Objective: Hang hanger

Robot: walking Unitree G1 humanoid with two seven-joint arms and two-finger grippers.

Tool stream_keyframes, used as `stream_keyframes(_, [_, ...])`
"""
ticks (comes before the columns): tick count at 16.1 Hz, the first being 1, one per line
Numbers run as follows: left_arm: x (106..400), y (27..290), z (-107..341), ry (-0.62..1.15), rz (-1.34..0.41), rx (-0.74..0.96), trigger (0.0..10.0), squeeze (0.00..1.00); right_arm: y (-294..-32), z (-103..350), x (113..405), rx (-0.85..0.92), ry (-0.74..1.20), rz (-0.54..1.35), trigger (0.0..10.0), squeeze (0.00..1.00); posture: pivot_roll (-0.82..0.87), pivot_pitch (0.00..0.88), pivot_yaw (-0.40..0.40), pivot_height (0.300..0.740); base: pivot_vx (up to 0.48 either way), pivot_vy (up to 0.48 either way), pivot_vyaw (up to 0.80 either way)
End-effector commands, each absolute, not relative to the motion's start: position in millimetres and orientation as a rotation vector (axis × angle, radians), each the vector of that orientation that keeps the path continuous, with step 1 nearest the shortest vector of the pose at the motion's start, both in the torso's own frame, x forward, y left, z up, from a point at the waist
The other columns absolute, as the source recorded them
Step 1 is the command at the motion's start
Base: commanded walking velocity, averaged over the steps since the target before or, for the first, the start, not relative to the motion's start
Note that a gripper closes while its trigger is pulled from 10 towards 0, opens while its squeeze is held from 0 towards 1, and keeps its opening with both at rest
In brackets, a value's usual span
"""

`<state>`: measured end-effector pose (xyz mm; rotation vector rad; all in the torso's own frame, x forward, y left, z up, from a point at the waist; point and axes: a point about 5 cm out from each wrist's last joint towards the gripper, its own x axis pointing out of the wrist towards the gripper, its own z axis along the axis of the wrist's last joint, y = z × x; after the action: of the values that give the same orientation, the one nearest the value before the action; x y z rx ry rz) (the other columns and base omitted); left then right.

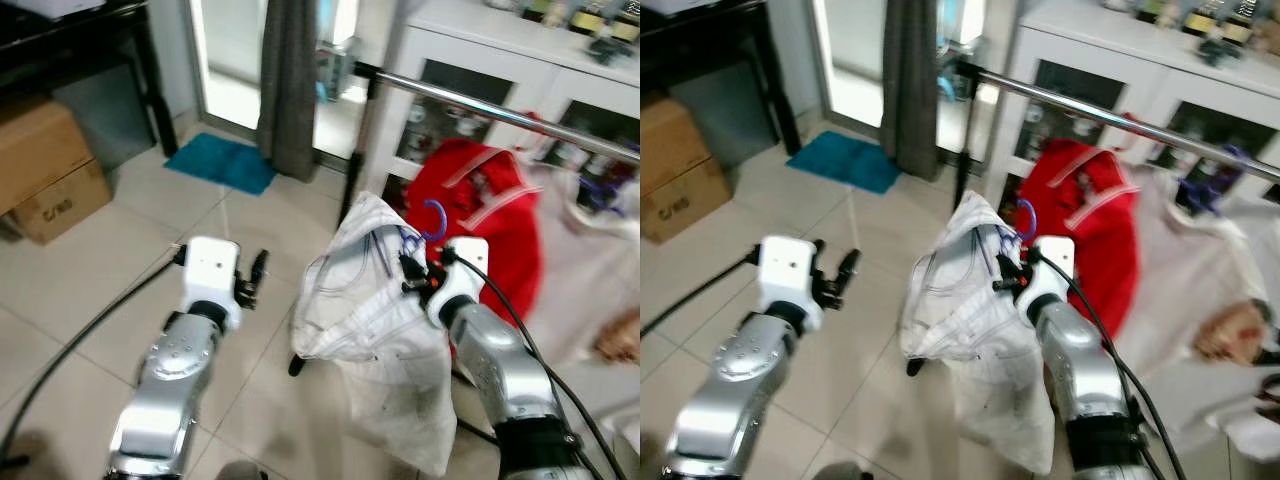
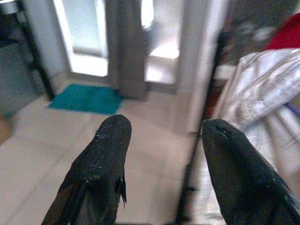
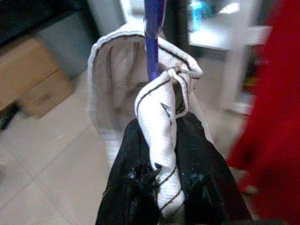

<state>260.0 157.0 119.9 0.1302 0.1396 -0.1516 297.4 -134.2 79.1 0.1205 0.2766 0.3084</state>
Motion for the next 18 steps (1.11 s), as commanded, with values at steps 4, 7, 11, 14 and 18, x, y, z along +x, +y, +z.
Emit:
stream_keyframes(4, [260.6, 153.7, 122.6, 0.132, -0.154, 0.123, 10.0, 0.00, -135.3, 93.4, 303.7, 0.104, 0.206, 0.314, 10.0, 0.00, 0.14, 0.037, -0.086, 0.740, 0.317, 0.000, 0.00])
stream_keyframes(7, [260.9, 152.5, 122.0, 0.134, -0.162, 0.122, 10.0, 0.00, -135.2, 94.4, 303.6, 0.099, 0.200, 0.312, 10.0, 0.00, 0.14, 0.035, -0.081, 0.740, 0.316, 0.000, 0.00])
stream_keyframes(11, [261.6, 152.1, 122.4, 0.132, -0.165, 0.124, 10.0, 0.00, -135.2, 96.0, 304.1, 0.094, 0.195, 0.320, 10.0, 0.00, 0.14, 0.032, -0.081, 0.740, 0.319, 0.000, 0.00])
stream_keyframes(14, [260.6, 152.0, 121.3, 0.136, -0.171, 0.128, 10.0, 0.00, -136.1, 94.1, 303.2, 0.097, 0.201, 0.313, 10.0, 0.00, 0.14, 0.030, -0.082, 0.740, 0.315, 0.000, -0.73])
stream_keyframes(18, [259.6, 149.8, 118.0, 0.151, -0.205, 0.141, 10.0, 0.00, -138.5, 92.5, 303.0, 0.077, 0.205, 0.301, 10.0, 0.00, 0.14, 0.023, -0.078, 0.740, 0.315, 0.000, 0.00])
